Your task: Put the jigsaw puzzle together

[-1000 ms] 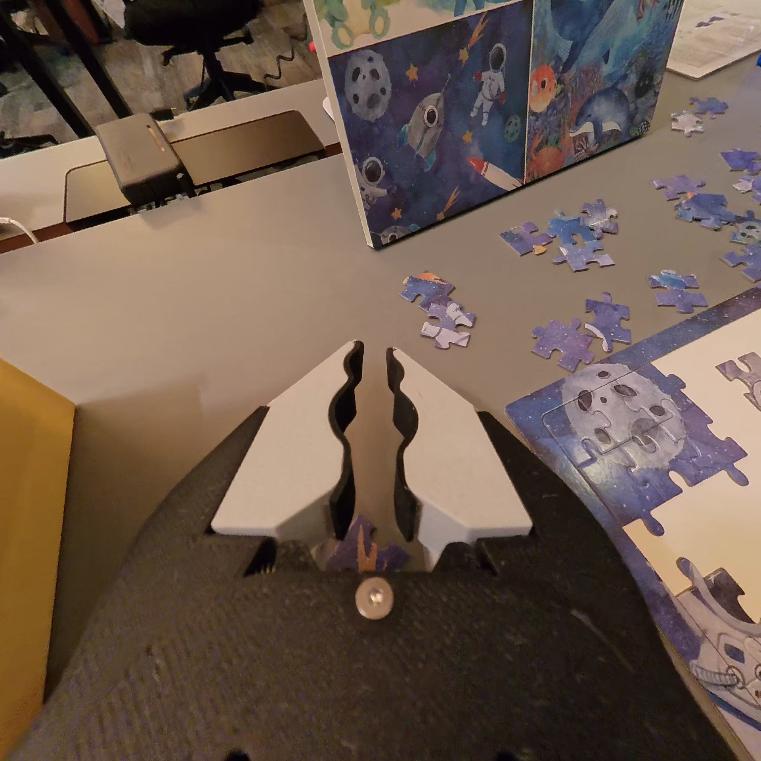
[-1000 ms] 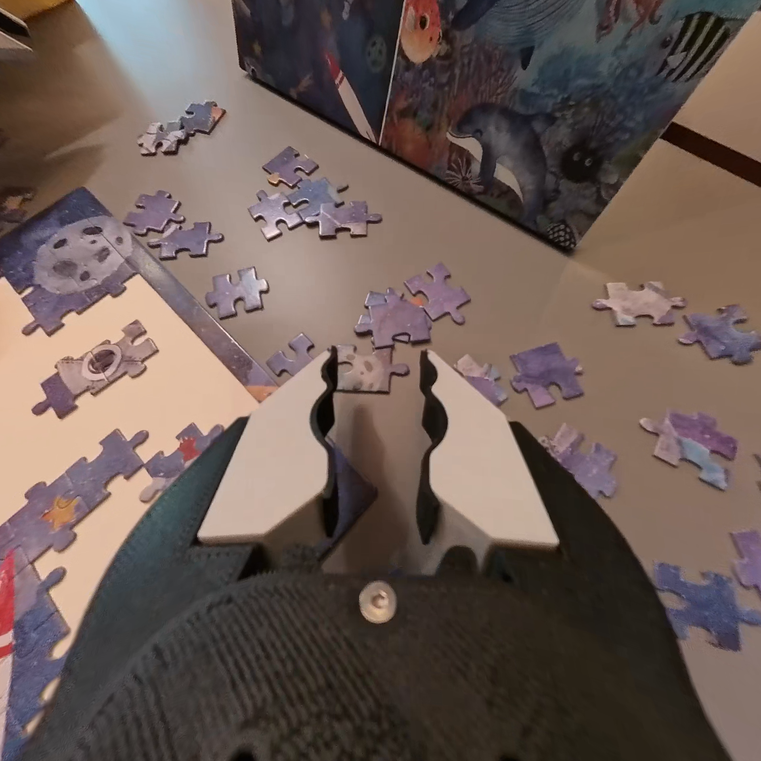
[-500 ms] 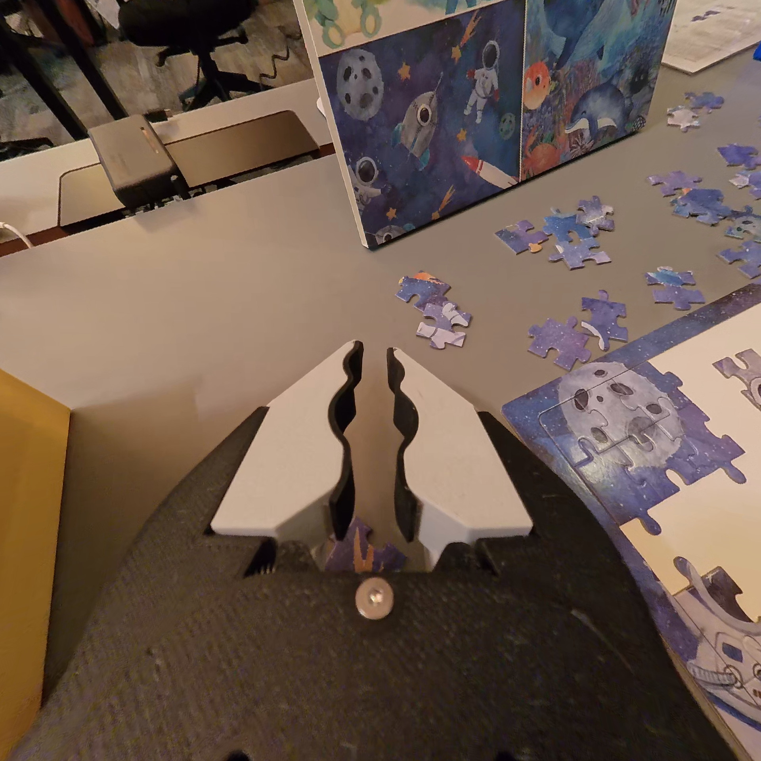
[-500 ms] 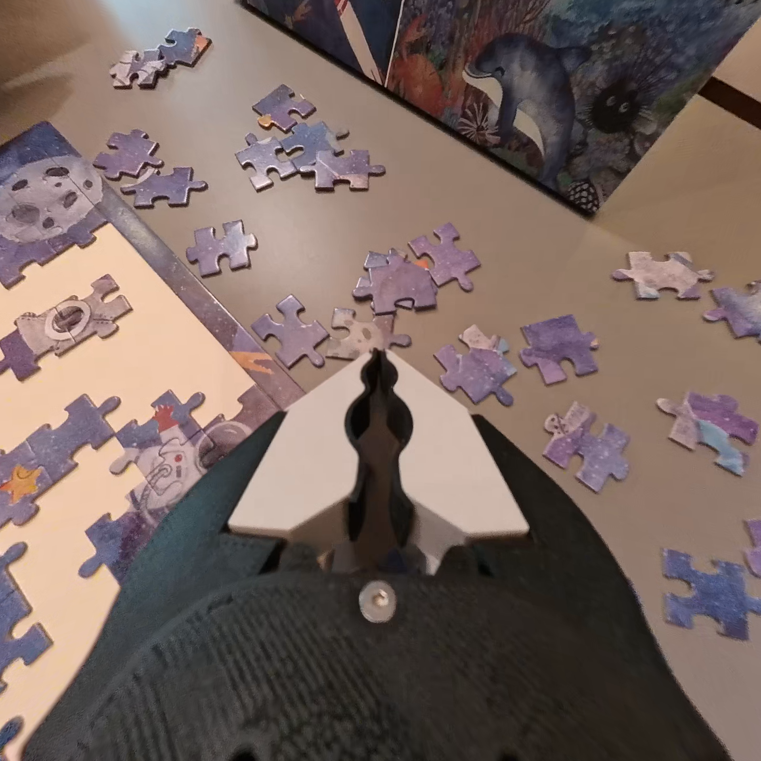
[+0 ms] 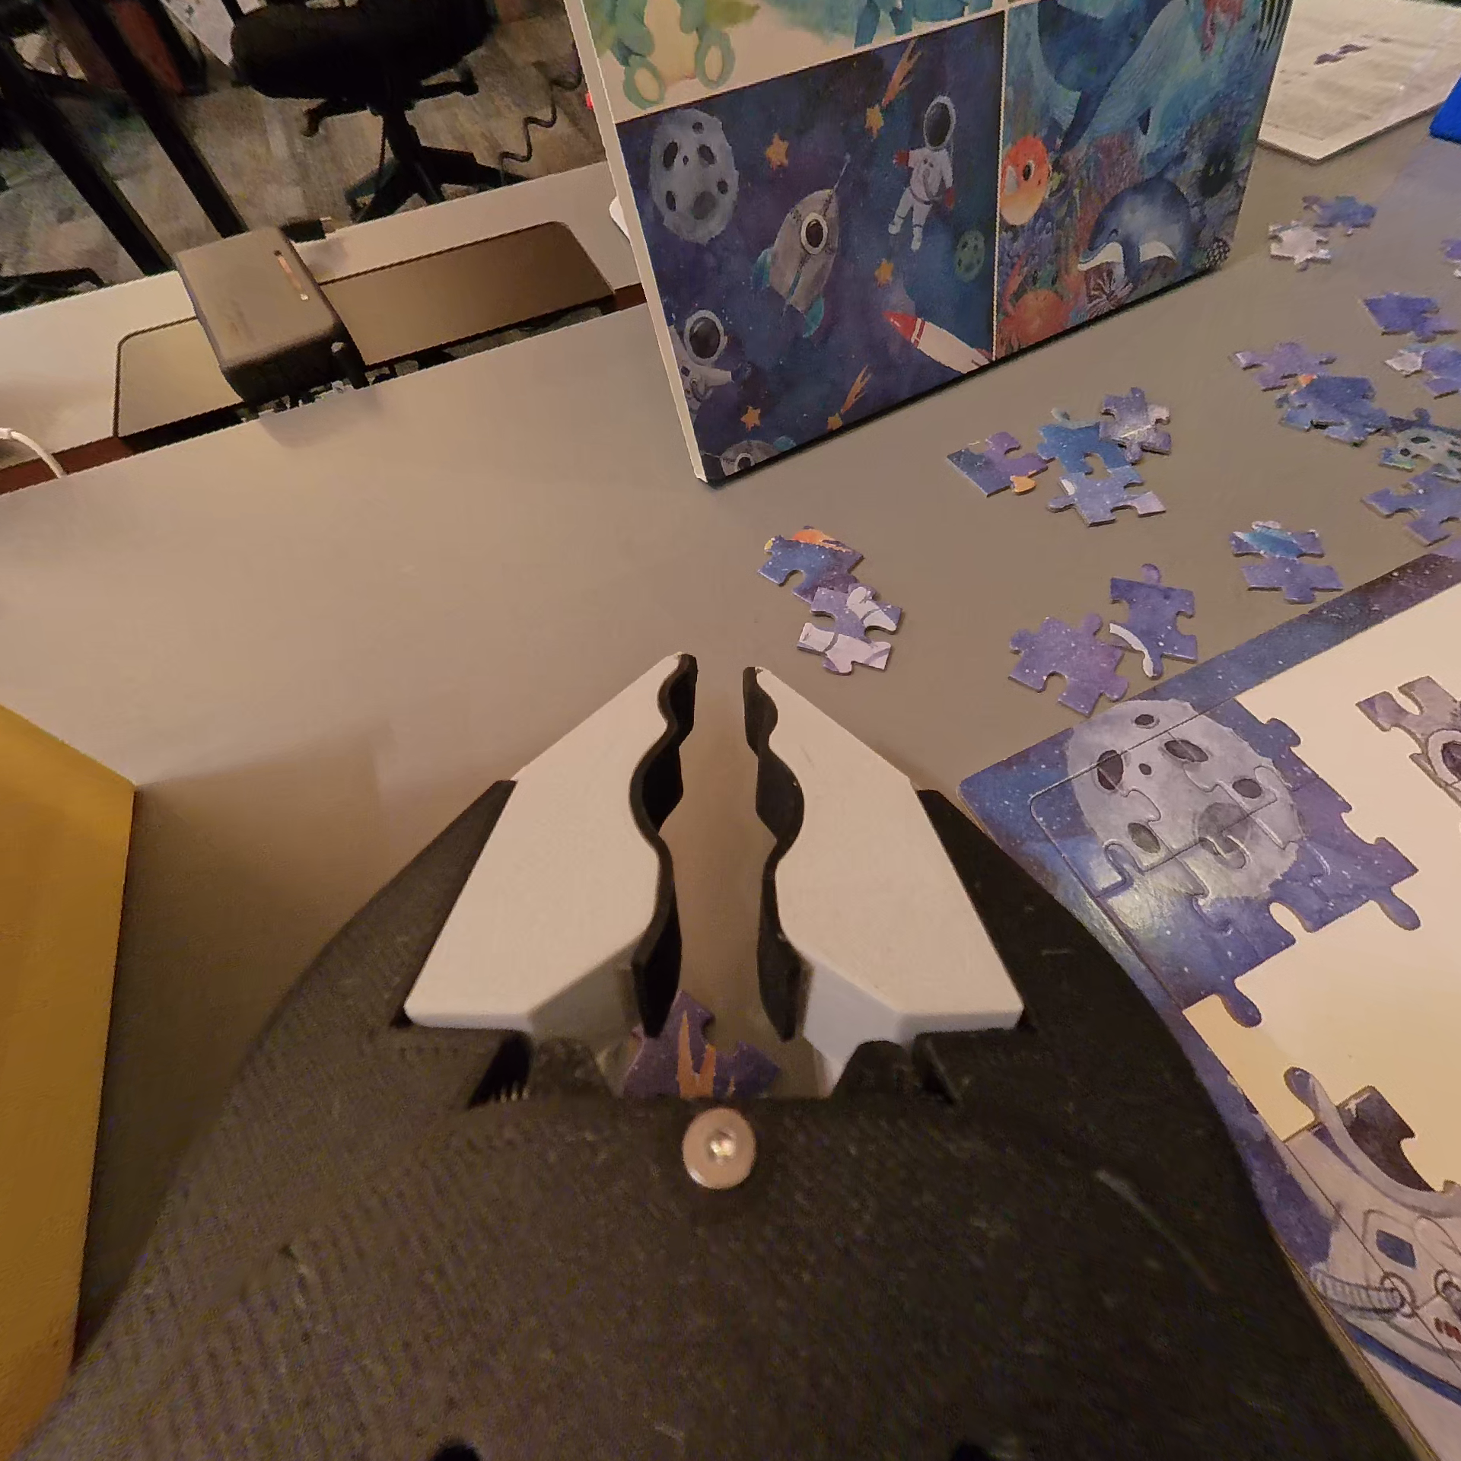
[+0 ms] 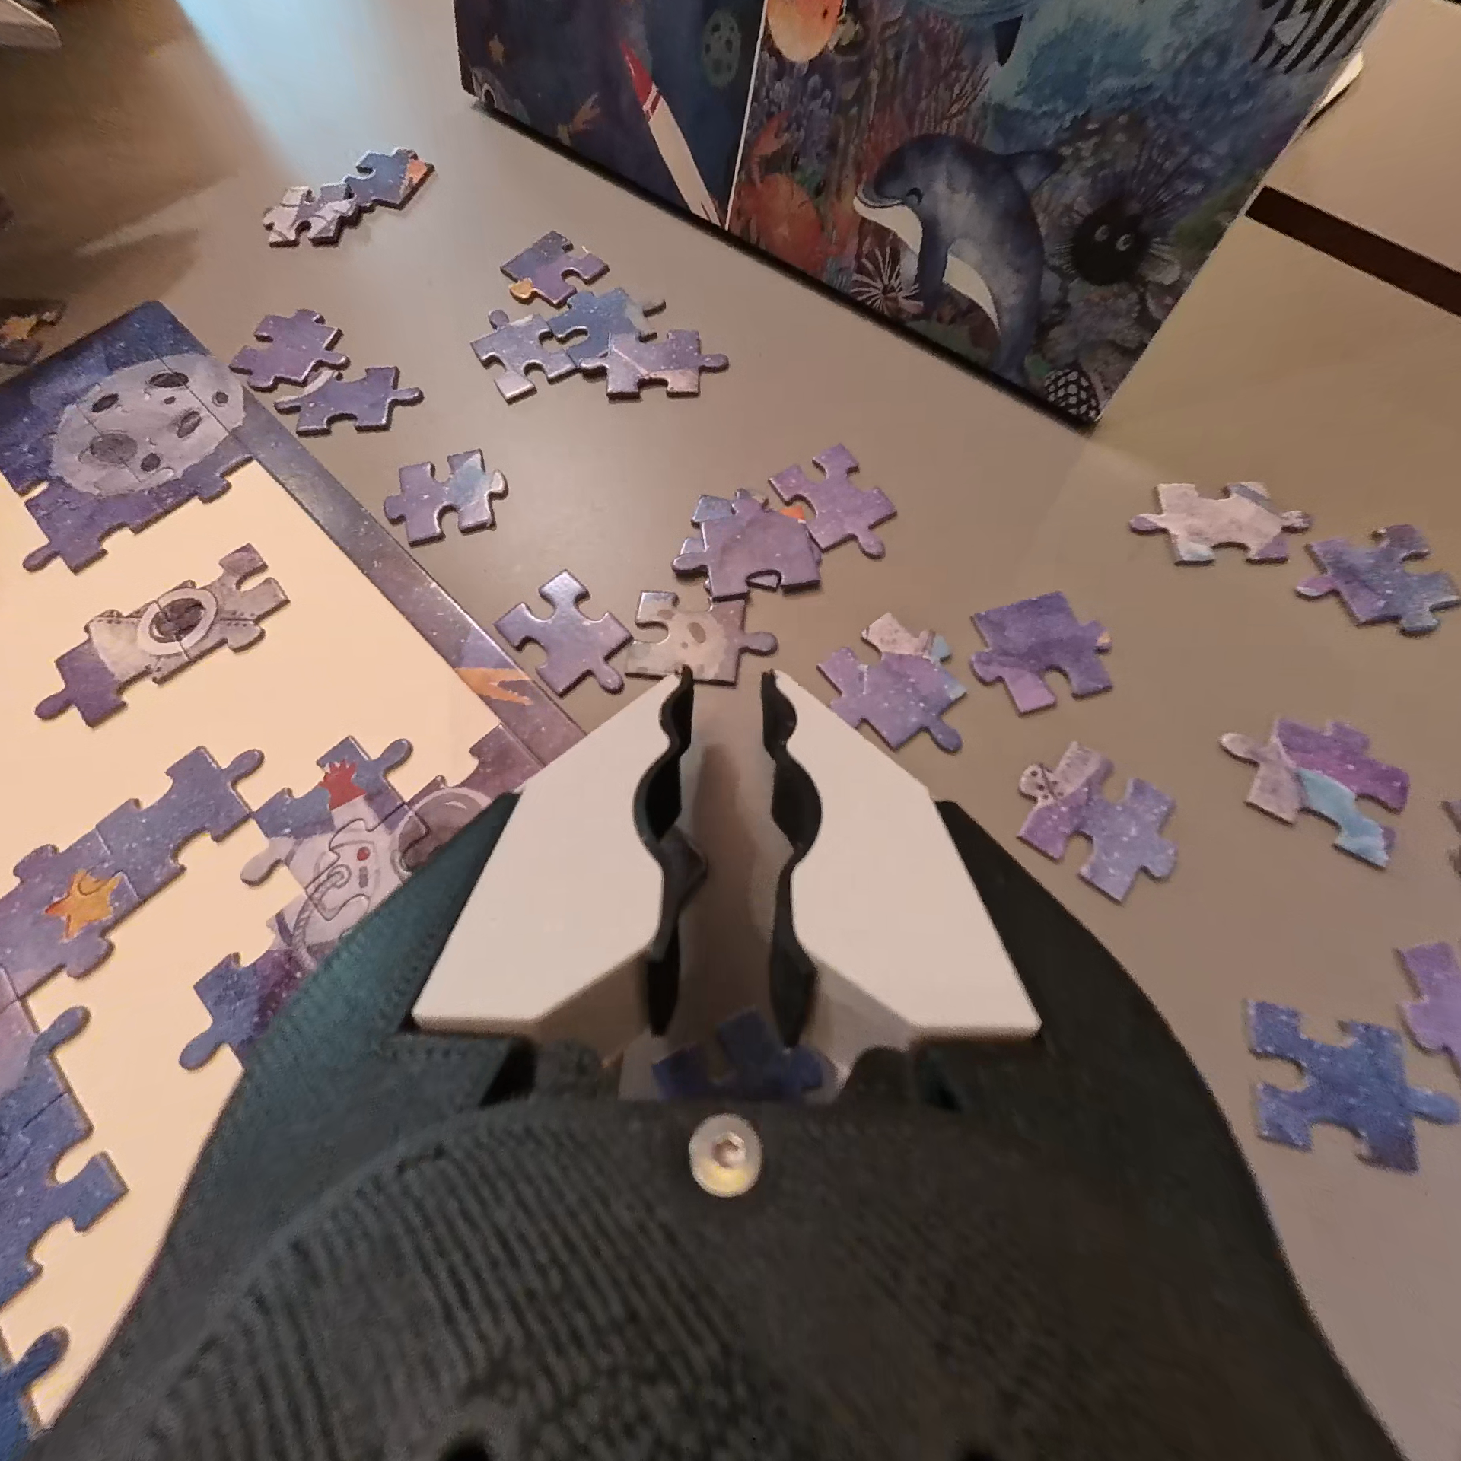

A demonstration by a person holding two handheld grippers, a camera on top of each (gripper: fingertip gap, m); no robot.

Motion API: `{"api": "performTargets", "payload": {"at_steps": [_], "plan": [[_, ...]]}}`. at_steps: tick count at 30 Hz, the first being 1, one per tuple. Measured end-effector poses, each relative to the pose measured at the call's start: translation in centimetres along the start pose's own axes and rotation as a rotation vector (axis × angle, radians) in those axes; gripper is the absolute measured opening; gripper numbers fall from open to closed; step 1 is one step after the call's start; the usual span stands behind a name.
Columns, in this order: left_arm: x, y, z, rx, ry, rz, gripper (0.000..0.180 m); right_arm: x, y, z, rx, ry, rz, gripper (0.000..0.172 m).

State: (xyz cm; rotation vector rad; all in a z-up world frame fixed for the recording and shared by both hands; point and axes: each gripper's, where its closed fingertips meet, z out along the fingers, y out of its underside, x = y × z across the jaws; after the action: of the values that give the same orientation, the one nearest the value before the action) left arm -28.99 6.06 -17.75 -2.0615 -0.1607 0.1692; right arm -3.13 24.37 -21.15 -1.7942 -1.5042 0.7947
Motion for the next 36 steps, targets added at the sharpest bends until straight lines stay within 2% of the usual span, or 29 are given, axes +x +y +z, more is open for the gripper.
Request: {"api": "performTargets", "payload": {"at_steps": [10, 21, 24, 28, 29, 30, 32, 36], "plan": [[0.1, 0.1, 0.1, -0.008, 0.000, 0.005, 0.011, -1.1, -0.2, 1.3, -0.036, -0.032, -0.015, 0.027], [0.1, 0.1, 0.2, -0.011, -0.001, 0.006, 0.010, -1.0, 0.2, 2.0, -0.079, 0.012, -0.036, 0.039], [0.1, 0.1, 0.2, -0.010, 0.000, 0.005, 0.011, -0.5, 0.2, 1.9, -0.078, 0.034, -0.012, 0.030], [0.1, 0.1, 0.2, -0.008, 0.000, 0.005, 0.011, -0.4, 0.3, 1.7, -0.075, 0.024, 0.014, 0.028], [0.1, 0.0, 0.2, -0.007, 0.000, 0.004, 0.011, -0.3, 0.3, 1.5, -0.070, 0.023, 0.008, 0.022], [0.1, 0.0, 0.1, -0.005, 0.001, 0.004, 0.011, -0.2, 0.2, 1.2, -0.064, 0.025, -0.006, 0.000], [0.1, -0.1, 0.1, -0.001, 0.002, 0.003, 0.011, 0.2, 0.0, 0.8, -0.048, 0.039, -0.011, 0.000], [0.1, -0.1, 0.1, -0.001, 0.003, 0.002, 0.011, 0.0, -0.7, 0.4, 0.000, 0.023, 0.018, 0.024]]}}
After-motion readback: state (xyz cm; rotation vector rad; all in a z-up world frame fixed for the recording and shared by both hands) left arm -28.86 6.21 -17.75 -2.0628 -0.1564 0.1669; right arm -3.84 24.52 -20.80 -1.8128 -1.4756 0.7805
